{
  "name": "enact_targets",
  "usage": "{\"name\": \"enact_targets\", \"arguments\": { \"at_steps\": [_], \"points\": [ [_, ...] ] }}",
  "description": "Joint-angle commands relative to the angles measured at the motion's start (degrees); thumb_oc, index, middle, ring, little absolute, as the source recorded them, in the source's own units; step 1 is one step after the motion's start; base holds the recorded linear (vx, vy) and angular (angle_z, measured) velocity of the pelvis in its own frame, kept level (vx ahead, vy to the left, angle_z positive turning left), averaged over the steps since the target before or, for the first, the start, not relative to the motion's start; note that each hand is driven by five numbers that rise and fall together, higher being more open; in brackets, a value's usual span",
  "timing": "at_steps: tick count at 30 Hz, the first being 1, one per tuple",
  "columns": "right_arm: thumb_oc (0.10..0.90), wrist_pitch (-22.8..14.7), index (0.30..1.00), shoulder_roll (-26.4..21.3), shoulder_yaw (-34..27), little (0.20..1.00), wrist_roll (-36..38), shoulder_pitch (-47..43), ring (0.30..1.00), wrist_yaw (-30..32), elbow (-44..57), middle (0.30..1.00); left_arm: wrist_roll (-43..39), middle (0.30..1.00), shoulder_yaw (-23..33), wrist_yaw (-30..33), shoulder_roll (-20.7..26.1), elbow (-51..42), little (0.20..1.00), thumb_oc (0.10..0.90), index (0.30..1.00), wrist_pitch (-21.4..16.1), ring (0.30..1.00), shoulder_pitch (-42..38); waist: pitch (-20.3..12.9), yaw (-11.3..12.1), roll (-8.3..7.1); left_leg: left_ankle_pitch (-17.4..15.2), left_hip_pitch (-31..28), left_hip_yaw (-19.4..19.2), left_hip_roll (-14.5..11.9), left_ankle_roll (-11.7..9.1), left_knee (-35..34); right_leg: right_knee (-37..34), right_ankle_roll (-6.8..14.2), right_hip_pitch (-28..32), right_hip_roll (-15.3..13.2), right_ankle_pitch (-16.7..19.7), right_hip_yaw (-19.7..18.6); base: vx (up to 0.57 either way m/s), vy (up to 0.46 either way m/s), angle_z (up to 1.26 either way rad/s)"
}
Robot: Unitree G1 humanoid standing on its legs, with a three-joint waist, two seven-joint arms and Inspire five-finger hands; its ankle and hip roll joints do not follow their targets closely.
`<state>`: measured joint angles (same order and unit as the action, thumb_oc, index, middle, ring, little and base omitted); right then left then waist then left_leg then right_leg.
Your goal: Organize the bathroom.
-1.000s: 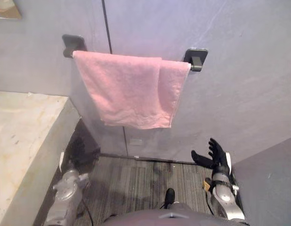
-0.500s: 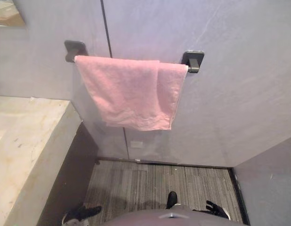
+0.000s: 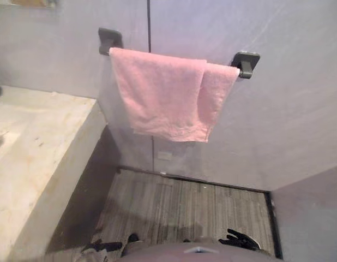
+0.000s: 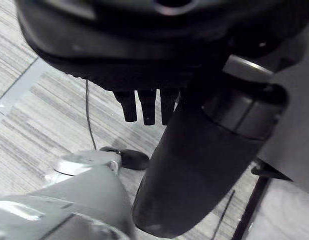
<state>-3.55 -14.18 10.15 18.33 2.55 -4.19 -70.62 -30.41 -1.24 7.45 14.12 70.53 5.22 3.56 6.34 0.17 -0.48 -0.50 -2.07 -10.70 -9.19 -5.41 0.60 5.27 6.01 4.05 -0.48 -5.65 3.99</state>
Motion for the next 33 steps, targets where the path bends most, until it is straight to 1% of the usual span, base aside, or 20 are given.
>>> {"name": "enact_targets", "arguments": {
  "at_steps": [1, 2, 5, 6, 9, 10, 12, 14, 16, 19, 20, 21, 23, 24, 26, 27, 28, 30, 32, 33],
  "points": [
    [0.800, 1.67, 0.900, 2.05, 1.41, 0.900, 0.21, -2.53, 0.900, -3.23, 3.24, 0.900, 4.98, 0.900, -2.64, 0.07, 0.06, 1.22, 0.900, 0.800, 0.900, 2.26, 0.900, -2.19, 0.32, 0.24, 0.45, 8.34, 12.46, 2.55, 7.62, 1.66, -5.39, -3.70, 0.64, 9.17, 2.79, -5.37, -2.98, -0.29, -0.082, 0.31],
    [0.800, 3.06, 0.900, 1.50, 2.18, 0.900, 1.10, -3.04, 0.900, -2.87, 3.64, 0.900, 5.60, 0.900, -3.71, -0.28, -0.35, 0.95, 0.900, 0.800, 0.900, 2.24, 0.900, -2.51, 1.54, -0.13, 0.53, 7.98, 12.65, 2.11, 6.21, 0.77, -5.04, -4.18, 0.23, 8.52, 2.91, -4.63, -2.61, -0.34, -0.074, 0.31],
    [0.800, 3.71, 0.900, 0.89, 2.54, 0.900, 3.08, -3.20, 0.900, -1.70, 3.88, 0.900, 6.66, 0.900, -4.98, -0.56, -0.99, 1.15, 0.900, 0.800, 0.900, 2.22, 0.900, -3.28, 3.28, -1.04, 0.43, 7.94, 13.09, 1.30, 5.82, 0.12, -4.16, -5.22, -0.39, 8.91, 3.12, -3.27, -2.65, -0.28, 0.026, 0.64],
    [0.800, 5.49, 0.900, 0.62, 2.78, 0.900, 2.83, -3.31, 0.900, -0.50, 3.66, 0.900, 6.07, 0.900, -5.57, -0.90, -1.35, 1.29, 0.900, 0.800, 0.900, 1.98, 0.900, -3.63, 4.37, -1.58, 0.62, 8.61, 13.70, -0.40, 5.28, -0.03, -2.39, -4.91, -0.92, 9.14, 3.14, -2.97, -1.93, -0.44, 0.086, 0.79],
    [0.800, 5.77, 0.900, 0.83, 2.51, 0.900, 3.52, -3.37, 0.900, 0.39, 2.73, 0.900, 6.32, 0.900, -5.48, -0.94, -1.59, 1.60, 0.900, 0.800, 0.900, 1.16, 0.900, -3.62, 4.95, -2.23, 0.37, 6.86, 12.58, -1.53, 5.32, 0.66, 1.59, -4.94, -1.43, 9.03, 2.31, -2.60, -0.20, -0.36, 0.082, 0.59],
    [0.800, 6.74, 0.900, 1.10, 2.29, 0.900, 2.64, -3.88, 0.900, 1.09, 1.94, 0.900, 4.76, 0.900, -4.63, -0.62, -1.85, 1.88, 0.900, 0.800, 0.900, -0.22, 0.900, -3.44, 4.86, -2.45, -0.77, 2.10, 10.56, -0.83, 6.19, 2.93, 7.97, -4.51, -1.83, 6.80, 0.28, -0.82, 2.03, -0.43, 0.128, 0.59],
    [0.800, 7.29, 0.900, 1.26, 2.49, 0.900, 1.02, -4.30, 0.900, 1.96, 0.98, 0.900, 3.20, 0.900, -3.70, -0.21, -1.99, 1.98, 0.900, 0.800, 0.900, -1.67, 0.900, -3.24, 4.57, -2.86, -2.08, -2.72, 7.80, 0.54, 7.49, 4.84, 12.64, -4.37, -1.63, 4.59, -1.92, 1.29, 3.37, -0.48, 0.179, 0.59],
    [0.800, 7.55, 0.900, 1.31, 2.36, 0.900, 1.96, -4.52, 0.900, 2.67, 0.40, 0.900, 3.63, 0.900, -3.05, -0.26, -1.98, 1.67, 0.900, 0.800, 0.900, -2.42, 0.900, -3.01, 3.80, -3.37, -2.68, -4.39, 5.42, 0.99, 7.32, 5.06, 15.67, -4.96, -1.32, 3.17, -3.24, 2.55, 4.07, -0.34, 0.172, 0.39],
    [0.800, 8.20, 0.900, 1.01, 1.90, 0.900, 3.27, -4.68, 0.900, 4.41, 0.41, 0.900, 4.61, 0.900, -1.90, -0.34, -1.79, 1.19, 0.900, 0.800, 0.900, -2.58, 0.900, -2.97, 2.88, -4.68, -2.36, -5.46, 0.36, 0.75, 4.52, 3.81, 18.49, -5.33, -1.26, 1.77, -4.32, 2.95, 5.84, -0.31, 0.228, 0.44],
    [0.800, 8.44, 0.900, 0.66, 1.08, 0.900, 3.73, -4.35, 0.900, 6.61, 0.96, 0.900, 4.52, 0.900, -1.28, -0.22, -1.48, 1.01, 0.900, 0.800, 0.900, -2.84, 0.900, -2.97, 1.24, -6.28, -1.60, -4.73, -5.40, 0.53, 1.83, 1.71, 15.86, -4.71, -1.04, -1.12, -5.74, 3.73, 7.91, -0.24, 0.308, 0.75],
    [0.800, 7.85, 0.900, 0.37, 0.38, 0.900, 4.67, -4.05, 0.900, 8.73, 1.09, 0.900, 4.43, 0.900, -1.10, -0.22, -1.45, 0.99, 0.900, 0.800, 0.900, -3.10, 0.900, -3.00, 0.75, -7.39, -0.47, -5.07, -9.50, 0.43, 0.09, 0.49, 11.73, -3.37, -0.27, -3.24, -6.91, 4.45, 9.26, -0.28, 0.486, 0.88],
    [0.800, 7.99, 0.900, 0.30, -0.19, 0.900, 5.64, -3.90, 0.900, 9.45, 1.24, 0.900, 4.43, 0.900, -1.06, -0.35, -1.48, 0.94, 0.900, 0.800, 0.900, -3.28, 0.900, -3.07, 0.46, -7.88, 0.06, -5.80, -11.22, 0.21, -0.04, 0.22, 8.47, -2.65, 0.46, -4.57, -7.83, 5.11, 9.77, -0.24, 0.522, 1.43],
    [0.800, 7.97, 0.900, 0.05, -0.69, 0.900, 5.97, -3.95, 0.900, 10.77, 1.13, 0.900, 4.09, 0.900, -1.59, -0.21, -1.70, 1.07, 0.900, 0.800, 0.900, -3.52, 0.900, -3.20, 0.39, -8.58, 1.15, -7.16, -13.41, 0.10, 1.30, 0.10, 2.77, -0.52, 1.81, -6.96, -9.00, 5.85, 9.36, -0.17, 0.470, 1.58],
    [0.800, 7.98, 0.900, -0.03, -1.55, 0.900, 6.76, -4.15, 0.900, 11.78, 0.94, 0.900, 4.95, 0.900, -2.63, -0.23, -1.44, 1.10, 0.900, 0.800, 0.900, -3.24, 0.900, -3.41, 0.67, -9.19, 1.82, -8.14, -14.09, -1.05, 2.26, 0.77, -0.74, 1.96, 3.78, -9.49, -11.82, 6.92, 9.27, -0.16, 0.482, 1.08],
    [0.800, 7.93, 0.900, 0.07, -2.00, 0.900, 6.44, -4.56, 0.900, 12.38, 0.80, 0.900, 4.62, 0.900, -3.90, -0.29, -1.27, 1.07, 0.900, 0.800, 0.900, -3.37, 0.900, -3.37, 0.93, -9.33, 2.19, -8.07, -14.15, -0.46, 2.89, 1.11, -2.10, 2.97, 5.00, -10.85, -13.57, 8.00, 8.74, -0.15, 0.461, 0.78],
    [0.800, 7.76, 0.900, 0.27, -1.94, 0.900, 2.99, -5.04, 0.900, 12.70, 1.07, 0.900, 3.86, 0.900, -4.90, -0.38, -0.93, 0.79, 0.900, 0.800, 0.900, -3.64, 0.900, -3.29, 1.29, -9.06, 2.21, -8.16, -13.77, 0.59, 4.29, 1.73, -3.12, 2.61, 6.07, -11.36, -15.30, 9.69, 8.21, -0.12, 0.381, 0.34],
    [0.800, 7.57, 0.900, 0.38, -1.84, 0.900, 2.26, -5.17, 0.900, 13.37, 1.20, 0.900, 3.62, 0.900, -5.16, -0.30, -0.84, 0.69, 0.900, 0.800, 0.900, -3.66, 0.900, -3.35, 1.40, -8.94, 2.17, -8.21, -13.59, 0.92, 4.76, 1.88, -3.35, 2.30, 6.28, -11.39, -15.84, 10.34, 8.09, -0.13, 0.429, 0.14],
    [0.800, 7.32, 0.900, 0.64, -1.96, 0.900, 6.68, -5.40, 0.900, 16.70, 1.48, 0.900, 4.69, 0.900, -6.61, 0.50, -0.87, 0.71, 0.900, 0.800, 0.900, -3.96, 0.900, -3.69, 1.98, -8.07, 1.96, -8.13, -12.38, 1.68, 7.16, 2.54, -4.54, -0.29, 6.99, -11.16, -18.89, 14.70, 8.16, -0.13, 0.373, 0.18],
    [0.800, 6.98, 0.900, 0.46, -2.49, 0.900, 5.10, -5.46, 0.900, 16.21, 1.35, 0.900, 4.90, 0.900, -7.42, 1.06, -0.43, 0.81, 0.900, 0.800, 0.900, -3.83, 0.900, -3.89, 2.26, -7.75, 1.88, -7.97, -11.59, 1.22, 8.05, 3.05, -5.04, -1.42, 7.19, -11.19, -20.02, 16.42, 8.15, -0.15, 0.322, 0.32],
    [0.800, 7.02, 0.900, 0.63, -2.35, 0.900, 6.71, -5.32, 0.900, 15.97, 1.44, 0.900, 4.28, 0.900, -7.56, 0.95, 0.24, 0.40, 0.900, 0.800, 0.900, -3.69, 0.900, -3.85, 2.35, -7.69, 2.23, -7.14, -10.72, 1.15, 8.17, 3.35, -5.27, -0.40, 6.87, -11.46, -19.22, 15.95, 7.19, -0.16, 0.284, 0.32]
  ]
}}
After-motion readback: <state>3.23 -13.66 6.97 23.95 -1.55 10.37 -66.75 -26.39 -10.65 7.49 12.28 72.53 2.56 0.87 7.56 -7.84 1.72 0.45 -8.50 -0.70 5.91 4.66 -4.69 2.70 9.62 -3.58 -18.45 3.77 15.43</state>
